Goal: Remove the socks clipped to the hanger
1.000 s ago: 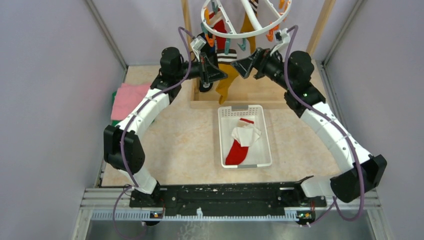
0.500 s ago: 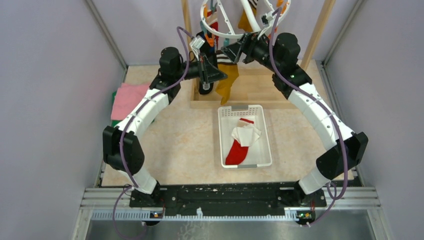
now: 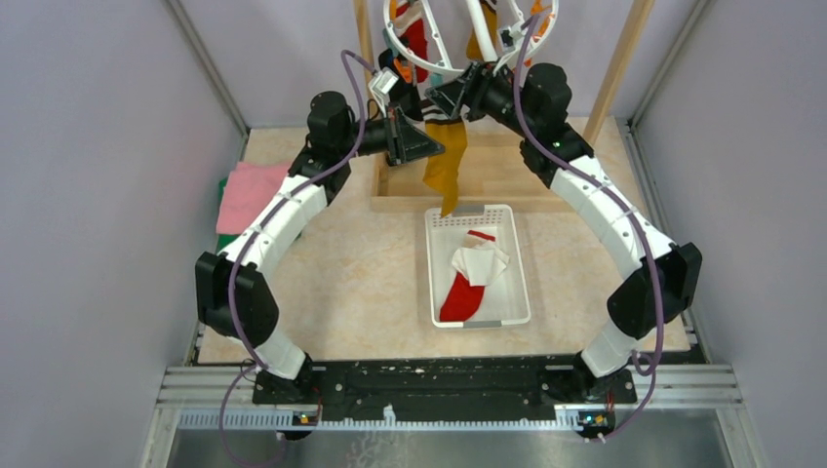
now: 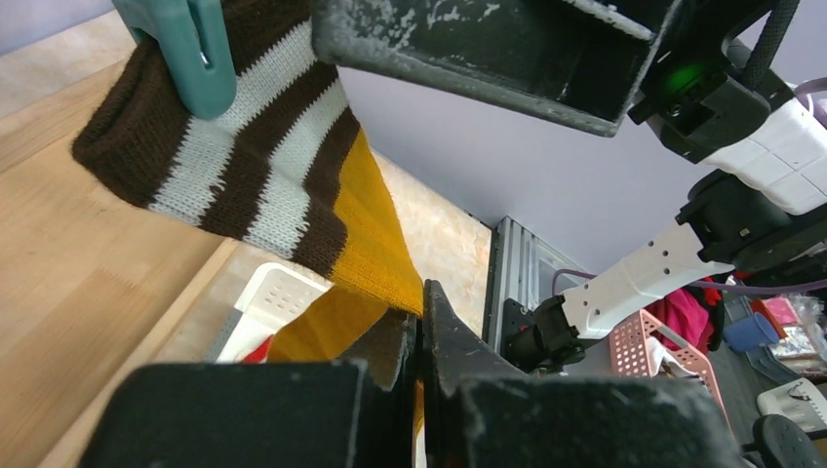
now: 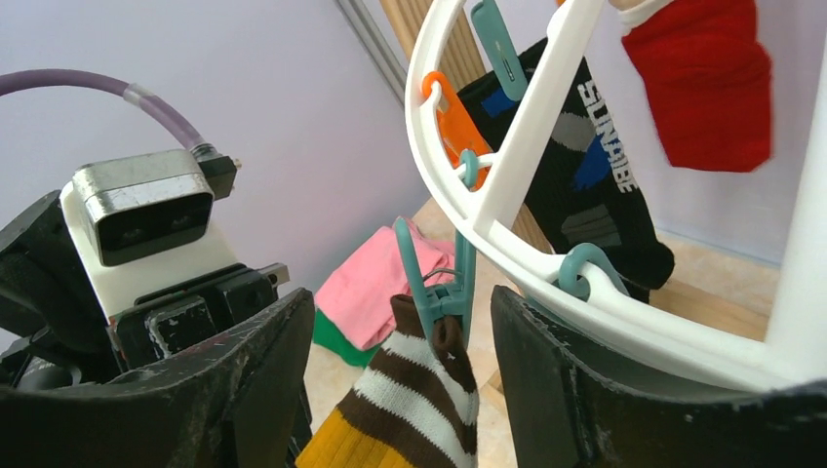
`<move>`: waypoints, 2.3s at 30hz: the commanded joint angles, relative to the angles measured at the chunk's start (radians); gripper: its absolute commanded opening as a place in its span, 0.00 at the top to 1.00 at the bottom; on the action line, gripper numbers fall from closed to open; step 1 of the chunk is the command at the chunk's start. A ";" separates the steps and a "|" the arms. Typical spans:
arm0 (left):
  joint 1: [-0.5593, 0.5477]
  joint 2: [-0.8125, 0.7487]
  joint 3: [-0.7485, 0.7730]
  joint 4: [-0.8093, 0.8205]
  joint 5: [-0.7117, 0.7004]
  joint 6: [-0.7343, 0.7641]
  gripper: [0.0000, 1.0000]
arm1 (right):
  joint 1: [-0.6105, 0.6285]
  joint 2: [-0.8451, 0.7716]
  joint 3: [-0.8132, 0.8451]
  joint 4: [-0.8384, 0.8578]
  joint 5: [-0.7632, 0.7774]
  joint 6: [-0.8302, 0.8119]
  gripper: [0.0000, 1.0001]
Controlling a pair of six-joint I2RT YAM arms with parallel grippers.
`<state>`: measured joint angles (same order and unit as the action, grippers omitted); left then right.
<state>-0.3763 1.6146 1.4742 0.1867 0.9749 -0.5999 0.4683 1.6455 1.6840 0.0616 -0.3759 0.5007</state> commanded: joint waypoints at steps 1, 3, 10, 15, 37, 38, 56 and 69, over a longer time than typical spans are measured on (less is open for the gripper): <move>-0.009 -0.056 -0.004 0.038 0.029 -0.021 1.00 | 0.032 0.010 0.036 0.106 0.043 0.012 0.35; -0.008 -0.056 -0.001 0.039 0.030 -0.023 1.00 | 0.051 0.012 0.042 0.086 0.087 -0.002 0.38; -0.014 -0.074 -0.018 0.046 0.046 -0.023 1.00 | 0.072 -0.113 -0.138 0.134 0.256 0.017 0.28; -0.025 -0.085 -0.022 0.021 0.050 0.007 1.00 | 0.071 -0.186 -0.210 0.140 0.325 0.036 0.26; -0.065 -0.077 -0.004 -0.044 0.021 0.081 1.00 | 0.071 -0.089 -0.118 0.253 0.237 0.114 0.41; -0.065 -0.078 -0.005 -0.044 0.022 0.080 1.00 | 0.072 -0.086 -0.118 0.257 0.236 0.115 0.44; -0.082 -0.079 -0.063 -0.107 -0.034 0.150 1.00 | 0.019 -0.119 -0.035 0.149 0.214 0.086 1.00; -0.254 0.043 -0.096 -0.344 -0.038 0.336 0.45 | -0.120 -0.176 -0.052 0.006 0.200 0.071 1.00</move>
<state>-0.6174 1.6108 1.3636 -0.0360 0.9272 -0.3614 0.4084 1.5322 1.5982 0.0620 -0.2008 0.5941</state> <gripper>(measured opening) 0.430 0.211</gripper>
